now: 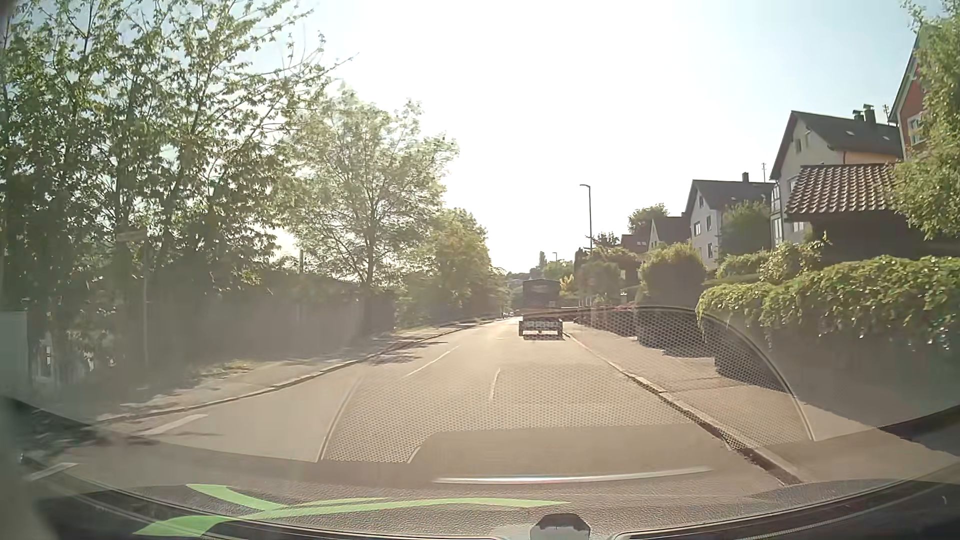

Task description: Follow the waypoints while adhering to traffic rules and regulations

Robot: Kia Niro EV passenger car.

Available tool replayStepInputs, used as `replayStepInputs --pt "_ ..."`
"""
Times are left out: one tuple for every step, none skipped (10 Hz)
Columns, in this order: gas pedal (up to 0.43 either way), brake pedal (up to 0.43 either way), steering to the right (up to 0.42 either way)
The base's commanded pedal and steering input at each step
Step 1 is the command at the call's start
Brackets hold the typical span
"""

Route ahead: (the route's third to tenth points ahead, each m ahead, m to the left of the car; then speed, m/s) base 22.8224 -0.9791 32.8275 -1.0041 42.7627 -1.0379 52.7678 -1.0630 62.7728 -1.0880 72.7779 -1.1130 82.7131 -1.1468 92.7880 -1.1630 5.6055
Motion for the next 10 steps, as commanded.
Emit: replayStepInputs --pt "0.087 0.0 -0.029" --pt "0.087 0.0 -0.033" --pt "0.087 0.0 -0.043" --pt "0.087 0.0 -0.05" --pt "0.087 0.0 -0.054" --pt "0.087 0.0 -0.057" --pt "0.087 0.0 -0.057" --pt "0.087 0.0 -0.057" --pt "0.087 0.0 -0.057" --pt "0.087 0.0 -0.057"
